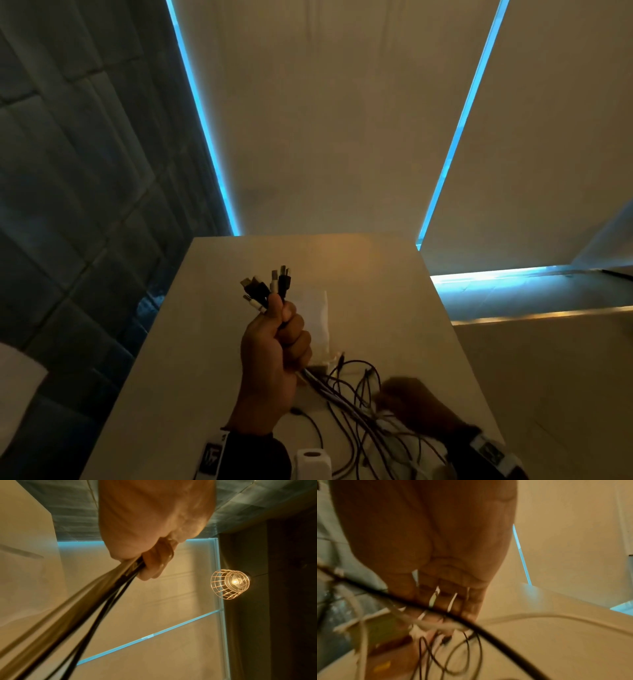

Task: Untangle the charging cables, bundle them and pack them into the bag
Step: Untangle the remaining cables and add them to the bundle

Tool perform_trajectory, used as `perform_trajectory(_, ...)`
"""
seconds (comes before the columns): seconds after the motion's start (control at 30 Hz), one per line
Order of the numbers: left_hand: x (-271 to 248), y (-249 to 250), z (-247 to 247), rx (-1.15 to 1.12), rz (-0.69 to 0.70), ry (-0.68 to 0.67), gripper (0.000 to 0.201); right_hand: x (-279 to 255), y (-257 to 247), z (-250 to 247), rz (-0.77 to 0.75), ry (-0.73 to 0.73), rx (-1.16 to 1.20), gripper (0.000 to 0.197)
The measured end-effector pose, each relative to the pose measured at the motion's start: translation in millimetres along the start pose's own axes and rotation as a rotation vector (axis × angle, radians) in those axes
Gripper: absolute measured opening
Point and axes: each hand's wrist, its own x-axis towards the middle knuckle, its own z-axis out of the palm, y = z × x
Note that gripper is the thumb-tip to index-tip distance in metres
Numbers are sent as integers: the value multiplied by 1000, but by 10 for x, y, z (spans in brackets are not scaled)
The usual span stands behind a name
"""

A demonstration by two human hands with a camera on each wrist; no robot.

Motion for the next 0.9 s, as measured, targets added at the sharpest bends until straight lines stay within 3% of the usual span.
perform_trajectory(0.07, -6, -6, -20, 11, -16, 21, 32, 350, -46, -91, -59, 184, -87, 32)
perform_trajectory(0.13, -15, -16, -38, 19, -25, 41, 32, 706, -188, -143, -64, 255, -131, 31)
perform_trajectory(0.27, -25, 25, -98, 27, -42, 63, 33, 1231, -314, 3, 98, 146, -204, 34)
perform_trajectory(0.4, -33, 60, -184, 32, -38, 83, 33, 1330, -376, 230, 306, -57, -229, 51)
perform_trajectory(0.53, -12, 67, -262, 19, -31, 80, 33, 1358, -307, 438, 371, -74, -173, 43)
perform_trajectory(0.63, 9, 55, -292, 32, -20, 70, 33, 1363, -253, 460, 404, -20, -11, 36)
perform_trajectory(0.7, 31, 43, -305, 43, -13, 62, 32, 1348, -239, 401, 379, 79, 151, 21)
perform_trajectory(0.8, 47, 29, -317, 81, -11, 53, 29, 1194, -298, 278, 265, 316, 494, 26)
perform_trajectory(0.9, 53, 11, -323, 155, -5, 46, 30, 849, -518, 140, 50, 441, 733, 23)
